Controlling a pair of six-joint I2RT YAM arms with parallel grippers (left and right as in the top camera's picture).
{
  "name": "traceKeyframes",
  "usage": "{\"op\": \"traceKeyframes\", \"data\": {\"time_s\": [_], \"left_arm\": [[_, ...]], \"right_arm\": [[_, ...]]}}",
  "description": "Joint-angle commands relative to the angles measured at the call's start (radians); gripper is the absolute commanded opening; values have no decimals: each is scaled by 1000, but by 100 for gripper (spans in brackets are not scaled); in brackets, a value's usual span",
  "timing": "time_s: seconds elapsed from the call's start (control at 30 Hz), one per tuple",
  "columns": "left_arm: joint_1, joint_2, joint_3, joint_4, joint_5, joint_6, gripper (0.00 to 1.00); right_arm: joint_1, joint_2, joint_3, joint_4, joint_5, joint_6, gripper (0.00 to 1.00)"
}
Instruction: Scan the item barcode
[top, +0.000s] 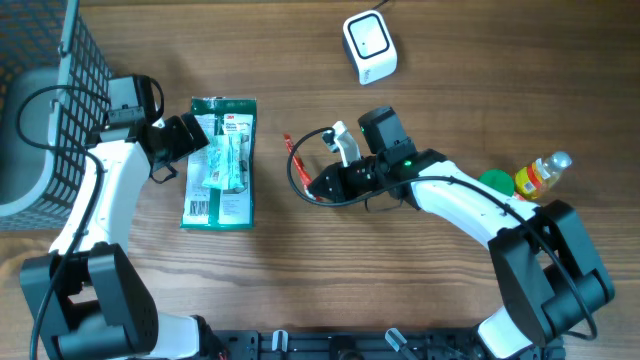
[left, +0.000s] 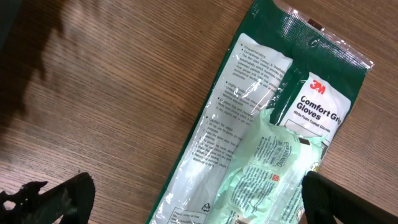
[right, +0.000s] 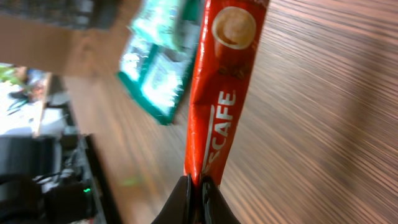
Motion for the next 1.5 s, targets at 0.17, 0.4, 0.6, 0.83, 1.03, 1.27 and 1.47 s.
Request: {"op": "traceKeyframes", "data": {"time_s": [0.17, 0.4, 0.6, 0.83, 1.03, 1.27, 1.47], "left_arm": [[3, -19, 9, 3, 8, -5, 100], [4, -19, 9, 3, 8, -5, 100], [4, -19, 9, 3, 8, -5, 100], [4, -19, 9, 3, 8, -5, 100], [4, -19, 9, 3, 8, -5, 100], [4, -19, 9, 3, 8, -5, 100], [4, -19, 9, 3, 8, -5, 100]], "right_arm": [[-31, 13, -2, -85, -295, -79, 5], [-309, 13, -2, -42, -901, 45, 4], [-376, 13, -2, -98, -901, 25, 4], [-374, 13, -2, -381, -826, -232, 4], [-360, 13, 41, -1019, -485, -879, 4], [-394, 13, 123, -1130, -463, -1036, 4], [-486, 13, 135, -1198, -515, -1164, 4]]}}
